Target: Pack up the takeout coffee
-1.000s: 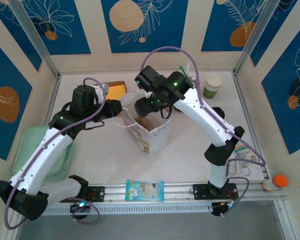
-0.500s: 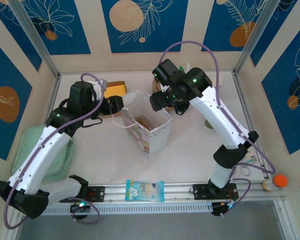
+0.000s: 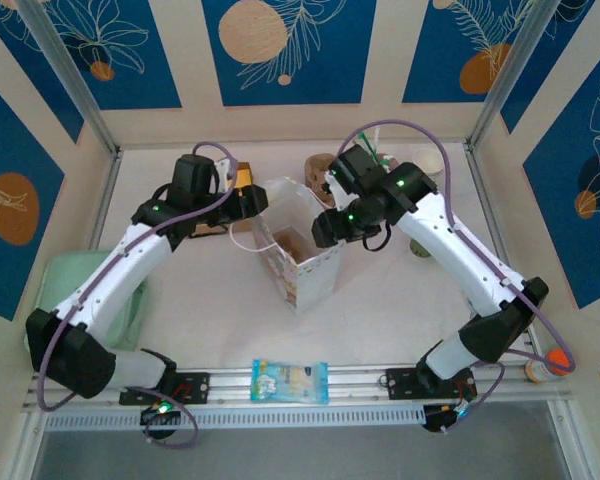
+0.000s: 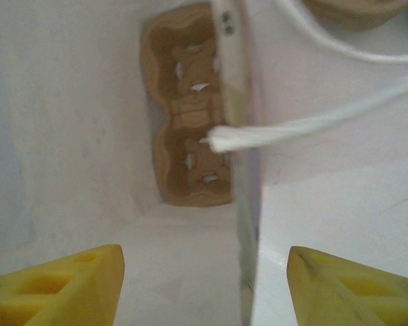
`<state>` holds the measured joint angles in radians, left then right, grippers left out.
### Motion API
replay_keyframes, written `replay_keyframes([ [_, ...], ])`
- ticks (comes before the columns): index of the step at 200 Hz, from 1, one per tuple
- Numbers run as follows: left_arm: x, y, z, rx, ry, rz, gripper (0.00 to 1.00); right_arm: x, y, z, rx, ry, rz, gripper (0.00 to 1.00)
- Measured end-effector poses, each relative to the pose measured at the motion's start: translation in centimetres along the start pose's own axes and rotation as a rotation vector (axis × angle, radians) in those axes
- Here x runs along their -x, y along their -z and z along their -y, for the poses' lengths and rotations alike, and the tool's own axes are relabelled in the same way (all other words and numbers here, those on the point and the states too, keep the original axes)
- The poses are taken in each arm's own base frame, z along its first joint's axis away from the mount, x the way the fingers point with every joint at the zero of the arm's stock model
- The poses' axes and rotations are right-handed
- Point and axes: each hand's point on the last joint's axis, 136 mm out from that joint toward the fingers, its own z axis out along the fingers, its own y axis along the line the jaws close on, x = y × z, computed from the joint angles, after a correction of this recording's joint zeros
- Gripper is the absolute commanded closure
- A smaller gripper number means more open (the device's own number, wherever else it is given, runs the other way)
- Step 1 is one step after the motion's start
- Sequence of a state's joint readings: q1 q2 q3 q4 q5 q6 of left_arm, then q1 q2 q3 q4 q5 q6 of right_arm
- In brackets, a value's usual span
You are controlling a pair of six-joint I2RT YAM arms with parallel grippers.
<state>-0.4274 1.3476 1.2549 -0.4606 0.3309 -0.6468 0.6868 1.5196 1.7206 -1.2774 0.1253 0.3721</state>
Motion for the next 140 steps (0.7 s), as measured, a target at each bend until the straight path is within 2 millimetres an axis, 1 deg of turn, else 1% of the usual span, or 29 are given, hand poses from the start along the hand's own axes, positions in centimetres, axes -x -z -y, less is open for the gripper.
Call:
replay_keyframes([
  [14, 0.2, -1.0, 0.2, -0.023, 0.006, -0.012, 0.34, -0.3, -0.6, -0.7, 0.039, 0.001, -0.012, 0.37],
  [30, 0.3, -2.2, 0.1, -0.030, 0.011, -0.026, 0.34, -0.3, -0.5, -1.3, 0.064, 0.012, -0.005, 0.37],
  [52, 0.4, -2.8, -0.1, -0.030, 0.013, -0.033, 0.34, -0.1, 0.5, -1.3, 0.073, 0.010, 0.032, 0.36],
  [64, 0.6, -2.7, 0.1, -0.036, 0.008, -0.029, 0.34, 0.0, 1.4, -0.9, 0.071, -0.005, 0.058, 0.32],
  [74, 0.9, -2.6, 0.5, -0.045, 0.003, -0.024, 0.31, 0.3, 2.1, -0.1, 0.055, -0.028, 0.086, 0.29],
  [89, 1.4, -2.3, 1.0, -0.057, -0.008, -0.015, 0.21, 0.4, 2.9, 1.3, 0.011, -0.057, 0.114, 0.22],
  [100, 1.6, -2.2, 1.3, -0.063, -0.025, -0.010, 0.16, 0.6, 3.4, 2.4, -0.030, -0.084, 0.126, 0.19],
  [112, 1.9, -1.9, 1.6, -0.065, -0.040, -0.006, 0.14, 0.8, 3.9, 3.6, -0.076, -0.114, 0.142, 0.12],
  [118, 2.0, -1.8, 1.7, -0.065, -0.044, -0.004, 0.13, 0.9, 4.2, 4.1, -0.098, -0.127, 0.149, 0.04],
  [124, 2.1, -1.6, 1.8, -0.063, -0.049, -0.005, 0.13, 1.0, 4.4, 4.7, -0.120, -0.139, 0.156, 0.01],
  [140, 2.3, -0.8, 2.0, -0.056, -0.073, 0.007, 0.12, 1.3, 5.3, 6.3, -0.170, -0.185, 0.180, 0.00],
])
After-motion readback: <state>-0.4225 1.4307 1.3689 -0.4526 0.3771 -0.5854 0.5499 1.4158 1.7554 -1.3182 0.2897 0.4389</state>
